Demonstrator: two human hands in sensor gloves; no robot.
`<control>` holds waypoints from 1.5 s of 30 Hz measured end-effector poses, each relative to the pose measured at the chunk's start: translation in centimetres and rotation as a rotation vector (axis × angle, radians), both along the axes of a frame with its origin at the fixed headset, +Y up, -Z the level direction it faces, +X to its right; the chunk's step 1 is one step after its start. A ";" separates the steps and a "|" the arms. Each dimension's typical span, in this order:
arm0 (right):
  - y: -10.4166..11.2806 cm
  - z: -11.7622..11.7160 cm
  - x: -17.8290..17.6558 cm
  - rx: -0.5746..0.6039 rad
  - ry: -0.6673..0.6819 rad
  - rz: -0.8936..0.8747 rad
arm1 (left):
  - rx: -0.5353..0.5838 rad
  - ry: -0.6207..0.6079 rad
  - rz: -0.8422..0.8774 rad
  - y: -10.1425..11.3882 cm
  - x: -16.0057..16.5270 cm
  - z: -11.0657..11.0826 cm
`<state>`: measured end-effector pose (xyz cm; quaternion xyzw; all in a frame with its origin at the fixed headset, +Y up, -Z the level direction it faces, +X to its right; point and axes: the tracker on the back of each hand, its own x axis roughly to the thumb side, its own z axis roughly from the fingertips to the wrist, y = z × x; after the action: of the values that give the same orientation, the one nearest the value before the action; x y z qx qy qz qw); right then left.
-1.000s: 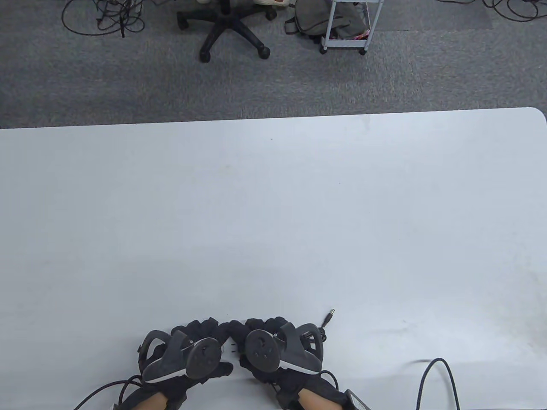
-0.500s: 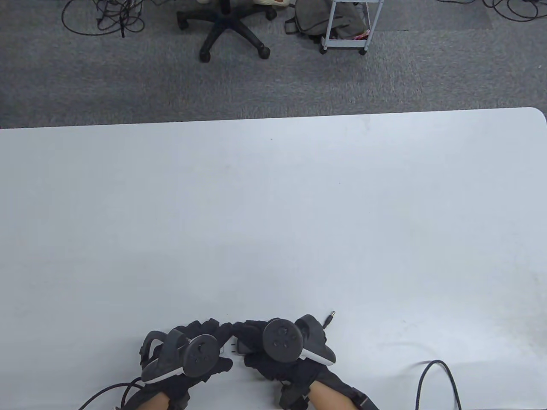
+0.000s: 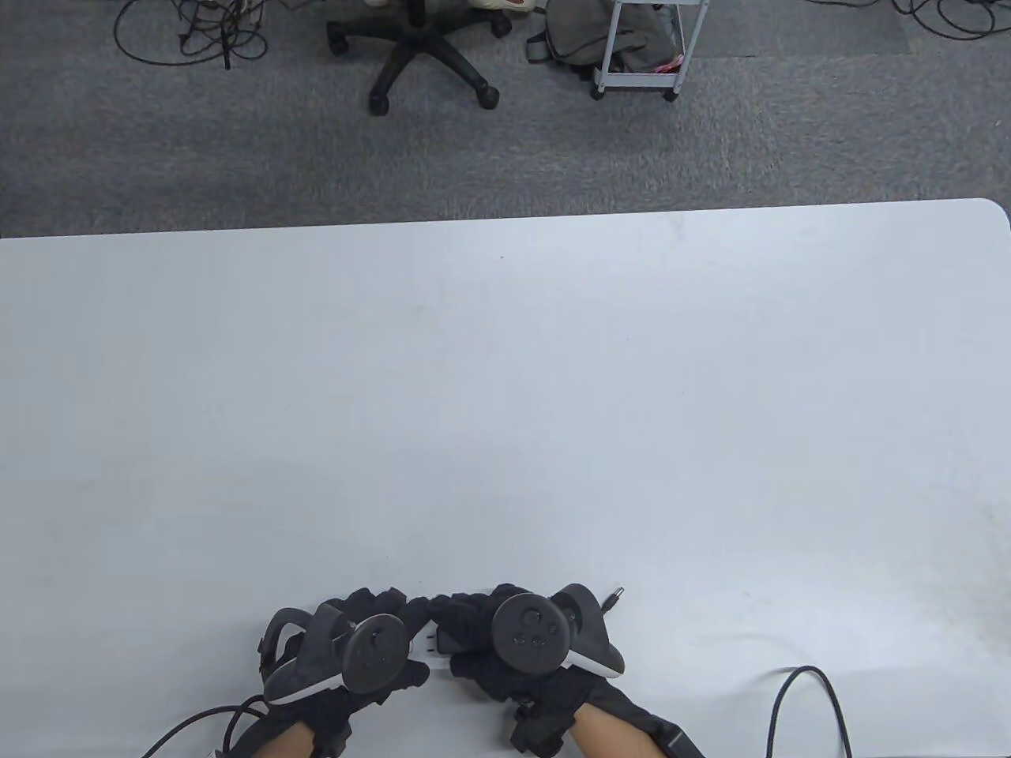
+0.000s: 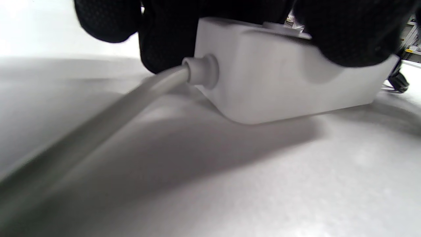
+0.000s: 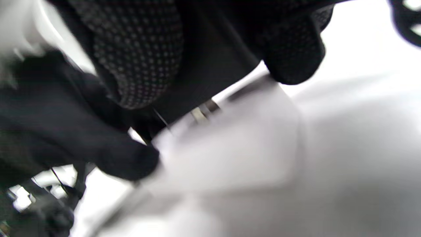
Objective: Remove the power adapter from the power strip
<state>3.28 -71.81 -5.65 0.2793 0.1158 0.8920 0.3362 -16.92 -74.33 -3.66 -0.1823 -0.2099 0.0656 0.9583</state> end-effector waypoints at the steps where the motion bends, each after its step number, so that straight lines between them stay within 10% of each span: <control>1: 1.8 0.0 1.0 0.049 -0.060 -0.101 | -0.003 -0.002 0.002 0.0 0.0 0.0; 6: 4.6 -0.3 5.6 0.126 -0.205 -0.201 | -0.010 -0.008 0.012 -0.1 0.0 -0.1; 24: -2.0 -2.3 3.7 -0.180 -0.158 0.176 | -0.008 0.002 0.009 0.0 -0.1 0.0; 45: -2.5 -2.7 4.4 -0.047 -0.376 0.232 | 0.007 0.002 -0.021 0.2 0.0 0.1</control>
<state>7.72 -74.27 -8.32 0.0852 0.1031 0.9581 0.2534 -16.91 -74.16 -3.53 -0.1812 -0.2072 0.0549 0.9598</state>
